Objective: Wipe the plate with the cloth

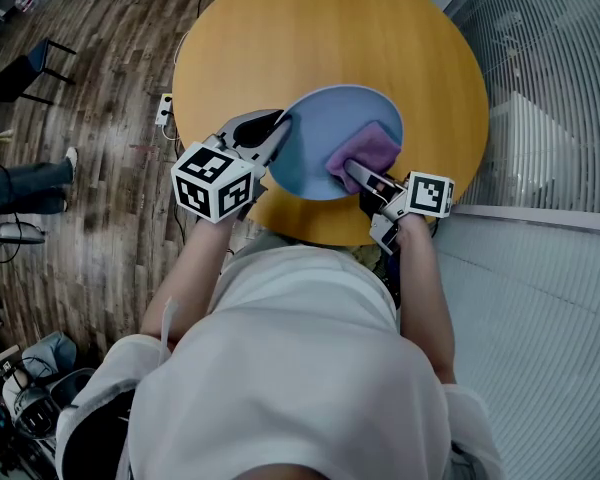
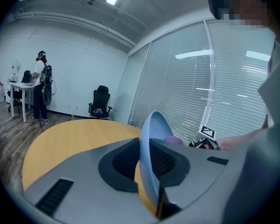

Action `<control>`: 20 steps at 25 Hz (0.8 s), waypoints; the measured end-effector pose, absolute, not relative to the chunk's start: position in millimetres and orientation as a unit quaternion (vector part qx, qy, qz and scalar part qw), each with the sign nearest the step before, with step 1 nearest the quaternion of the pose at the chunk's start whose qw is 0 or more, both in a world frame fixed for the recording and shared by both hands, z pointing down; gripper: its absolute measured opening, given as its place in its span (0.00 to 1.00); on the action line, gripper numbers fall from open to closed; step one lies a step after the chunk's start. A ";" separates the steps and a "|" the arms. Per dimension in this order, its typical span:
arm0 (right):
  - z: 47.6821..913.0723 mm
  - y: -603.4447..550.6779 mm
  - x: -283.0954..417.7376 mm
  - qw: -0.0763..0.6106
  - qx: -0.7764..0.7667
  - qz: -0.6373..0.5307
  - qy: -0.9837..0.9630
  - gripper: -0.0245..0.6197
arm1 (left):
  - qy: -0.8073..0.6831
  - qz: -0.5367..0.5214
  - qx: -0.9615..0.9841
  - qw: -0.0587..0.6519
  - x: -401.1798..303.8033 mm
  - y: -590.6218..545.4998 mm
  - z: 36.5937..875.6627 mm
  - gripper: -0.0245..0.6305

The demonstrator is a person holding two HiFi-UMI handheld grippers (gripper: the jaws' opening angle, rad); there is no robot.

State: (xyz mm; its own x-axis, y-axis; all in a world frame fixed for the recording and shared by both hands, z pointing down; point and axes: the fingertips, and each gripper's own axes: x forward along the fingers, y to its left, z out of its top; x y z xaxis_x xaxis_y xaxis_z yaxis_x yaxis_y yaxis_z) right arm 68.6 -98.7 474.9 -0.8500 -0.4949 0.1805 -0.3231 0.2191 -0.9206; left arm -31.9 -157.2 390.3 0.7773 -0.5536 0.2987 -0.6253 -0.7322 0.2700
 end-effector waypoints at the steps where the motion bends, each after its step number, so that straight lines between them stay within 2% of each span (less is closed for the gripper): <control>1: 473.4 -97.8 64.7 0.073 -0.253 -0.566 0.781 0.17 | -0.318 0.099 0.925 0.182 -30.0 -157.8 391.1 0.10; 8: 482.2 -94.6 56.0 -0.007 -0.273 -0.540 0.796 0.17 | -0.311 0.104 0.926 0.186 -23.7 -156.9 393.5 0.10; 20: 480.0 -84.3 19.9 -0.057 -0.221 -0.521 0.822 0.17 | -0.297 0.103 0.928 0.198 -16.8 -149.5 400.7 0.10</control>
State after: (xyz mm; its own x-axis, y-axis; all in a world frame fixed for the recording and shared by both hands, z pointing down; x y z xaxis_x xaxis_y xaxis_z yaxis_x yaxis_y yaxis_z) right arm 19.9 -84.3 480.0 -0.8954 -0.3049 0.3246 -0.4238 0.3594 -0.8314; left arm -16.8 -149.5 400.7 0.8027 -0.5107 0.3081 -0.5920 -0.7451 0.3072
